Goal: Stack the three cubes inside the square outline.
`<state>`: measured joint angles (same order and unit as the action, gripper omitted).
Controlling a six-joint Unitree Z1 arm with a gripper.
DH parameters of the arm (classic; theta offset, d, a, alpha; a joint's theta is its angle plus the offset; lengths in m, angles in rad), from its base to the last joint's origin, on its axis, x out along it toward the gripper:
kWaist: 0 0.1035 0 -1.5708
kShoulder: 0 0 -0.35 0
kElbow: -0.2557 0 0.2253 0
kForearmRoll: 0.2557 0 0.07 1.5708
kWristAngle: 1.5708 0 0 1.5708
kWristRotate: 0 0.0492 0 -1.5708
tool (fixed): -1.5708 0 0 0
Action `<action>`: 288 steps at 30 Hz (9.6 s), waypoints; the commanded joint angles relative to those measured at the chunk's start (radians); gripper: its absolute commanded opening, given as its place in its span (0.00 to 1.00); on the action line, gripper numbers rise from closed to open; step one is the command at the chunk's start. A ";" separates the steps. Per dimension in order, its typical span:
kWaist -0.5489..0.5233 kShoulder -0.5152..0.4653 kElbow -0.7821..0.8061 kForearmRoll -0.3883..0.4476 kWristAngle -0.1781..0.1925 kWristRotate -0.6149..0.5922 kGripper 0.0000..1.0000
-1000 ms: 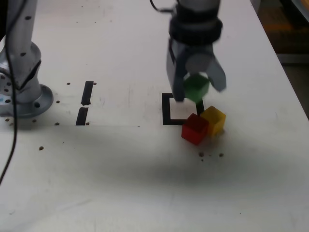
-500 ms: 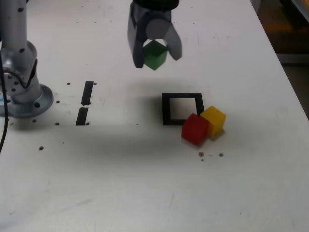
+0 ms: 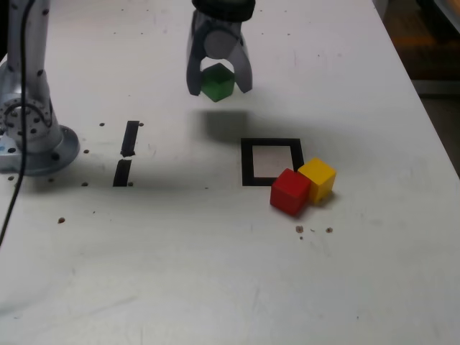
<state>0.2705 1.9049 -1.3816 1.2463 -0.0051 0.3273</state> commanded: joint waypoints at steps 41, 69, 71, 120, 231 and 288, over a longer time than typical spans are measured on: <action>0.021 -0.026 0.077 -0.223 0.029 0.299 0.91; -0.521 -0.184 0.059 -0.094 0.052 0.042 0.92; -0.549 -0.168 0.060 -0.093 0.057 0.040 0.92; -0.681 0.171 -0.091 -0.156 0.036 0.032 0.88; -0.559 0.160 -0.081 -0.210 -0.019 -0.569 0.26; -0.539 0.066 0.039 -0.202 0.020 -0.586 0.87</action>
<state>-0.2709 1.9906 -1.3429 1.0310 0.0097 -0.2530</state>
